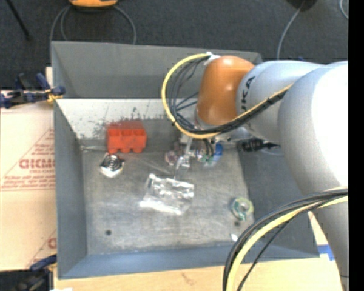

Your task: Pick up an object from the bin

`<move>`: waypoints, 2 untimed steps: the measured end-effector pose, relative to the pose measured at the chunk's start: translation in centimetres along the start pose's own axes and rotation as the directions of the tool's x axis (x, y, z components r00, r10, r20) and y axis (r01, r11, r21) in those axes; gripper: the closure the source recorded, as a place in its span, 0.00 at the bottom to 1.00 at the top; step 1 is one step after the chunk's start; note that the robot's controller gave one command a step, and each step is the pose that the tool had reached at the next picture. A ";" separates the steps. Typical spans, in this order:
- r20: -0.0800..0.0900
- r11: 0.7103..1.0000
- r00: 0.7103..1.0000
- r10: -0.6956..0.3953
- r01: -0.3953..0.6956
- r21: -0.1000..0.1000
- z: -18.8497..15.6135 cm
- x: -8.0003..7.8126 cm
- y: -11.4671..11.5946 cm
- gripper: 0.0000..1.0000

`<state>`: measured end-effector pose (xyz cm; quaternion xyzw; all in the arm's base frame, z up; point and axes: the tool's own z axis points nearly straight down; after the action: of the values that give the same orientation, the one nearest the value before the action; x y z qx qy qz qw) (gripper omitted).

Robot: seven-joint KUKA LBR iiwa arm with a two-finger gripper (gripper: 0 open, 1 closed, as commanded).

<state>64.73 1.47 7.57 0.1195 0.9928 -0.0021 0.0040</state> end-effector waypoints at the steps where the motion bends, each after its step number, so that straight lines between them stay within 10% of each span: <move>1: 0.000 0.999 0.999 0.052 -0.052 -0.001 0.0 0.2 0.3 0.00; 2: 0.004 0.992 0.992 0.129 -0.129 -0.005 -0.1 0.9 0.7 0.00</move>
Offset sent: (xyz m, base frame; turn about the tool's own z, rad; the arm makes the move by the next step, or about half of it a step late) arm -0.0046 0.0081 -0.0057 0.0534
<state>63.99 2.39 7.68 0.1834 0.9830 0.0004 0.0067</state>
